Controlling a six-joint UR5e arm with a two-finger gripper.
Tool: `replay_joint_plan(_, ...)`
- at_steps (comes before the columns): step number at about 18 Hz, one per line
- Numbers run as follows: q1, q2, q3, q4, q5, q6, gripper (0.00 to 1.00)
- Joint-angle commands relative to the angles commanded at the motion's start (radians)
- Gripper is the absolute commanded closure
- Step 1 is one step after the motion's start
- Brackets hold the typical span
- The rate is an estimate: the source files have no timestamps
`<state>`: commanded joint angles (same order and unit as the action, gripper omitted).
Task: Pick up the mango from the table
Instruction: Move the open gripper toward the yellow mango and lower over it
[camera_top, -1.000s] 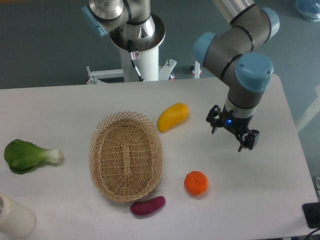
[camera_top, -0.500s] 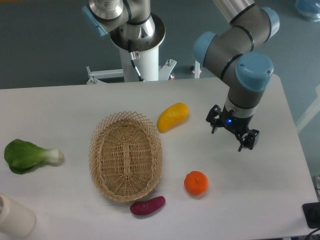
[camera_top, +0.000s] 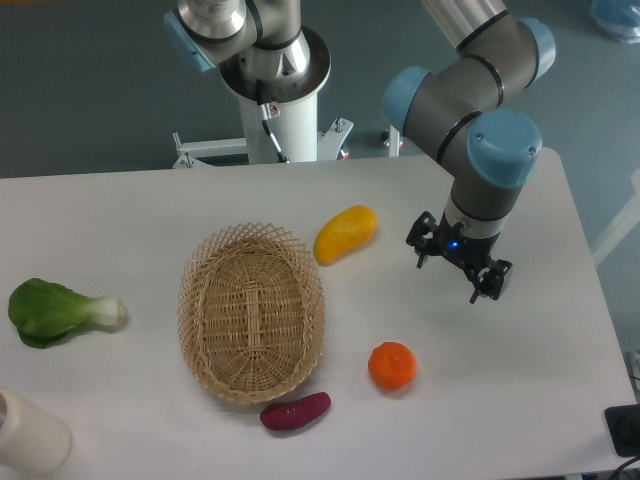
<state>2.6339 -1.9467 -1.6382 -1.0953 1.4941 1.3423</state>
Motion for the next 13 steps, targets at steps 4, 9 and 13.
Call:
replay_joint_plan(4, -0.012, 0.046, -0.08, 0.005, 0.002, -0.034, 0.0)
replay_joint_plan(9, -0.034, 0.081, -0.155, 0.02, 0.002, -0.029, 0.0)
replay_joint_plan(13, -0.049, 0.103, -0.19, 0.02, 0.0, -0.038, 0.0)
